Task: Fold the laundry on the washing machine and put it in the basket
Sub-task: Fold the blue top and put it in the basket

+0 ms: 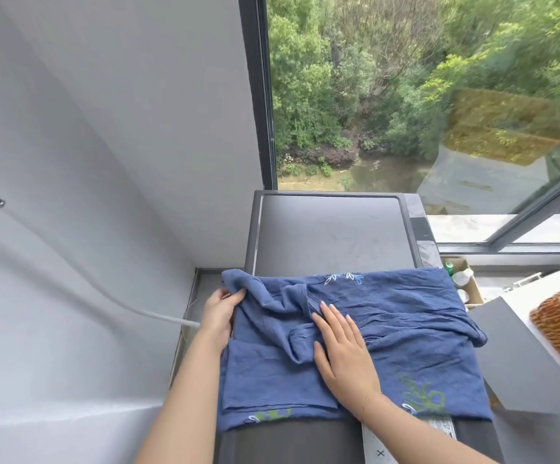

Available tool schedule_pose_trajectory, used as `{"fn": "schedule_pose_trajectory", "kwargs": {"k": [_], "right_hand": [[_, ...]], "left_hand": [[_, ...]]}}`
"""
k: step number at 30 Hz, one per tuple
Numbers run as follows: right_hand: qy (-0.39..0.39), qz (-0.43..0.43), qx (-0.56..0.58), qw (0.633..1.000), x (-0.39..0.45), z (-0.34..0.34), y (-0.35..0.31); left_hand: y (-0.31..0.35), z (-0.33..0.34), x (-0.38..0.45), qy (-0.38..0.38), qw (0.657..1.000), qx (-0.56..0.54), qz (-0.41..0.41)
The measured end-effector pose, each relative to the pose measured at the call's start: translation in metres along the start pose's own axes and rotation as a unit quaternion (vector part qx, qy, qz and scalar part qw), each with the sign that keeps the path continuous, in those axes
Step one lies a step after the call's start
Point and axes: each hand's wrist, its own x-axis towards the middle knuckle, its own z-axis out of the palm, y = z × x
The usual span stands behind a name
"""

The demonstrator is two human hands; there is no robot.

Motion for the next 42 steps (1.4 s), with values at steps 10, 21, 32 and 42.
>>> {"fn": "schedule_pose_trajectory", "kwargs": {"k": [10, 21, 32, 42], "right_hand": [[0.024, 0.002, 0.052, 0.998, 0.000, 0.001, -0.001], [0.098, 0.069, 0.258, 0.959, -0.003, -0.009, 0.003], [0.081, 0.082, 0.182, 0.976, -0.018, -0.032, -0.010], [0.125, -0.014, 0.261, 0.957, -0.027, -0.064, 0.003]], "left_hand": [[-0.001, -0.029, 0.009, 0.083, 0.988, -0.126, 0.028], [0.016, 0.026, -0.029, -0.032, 0.840, 0.414, 0.348], [0.001, 0.053, -0.024, -0.072, 0.824, 0.504, 0.250], [0.016, -0.011, -0.112, -0.042, 0.894, 0.328, 0.302]]}}
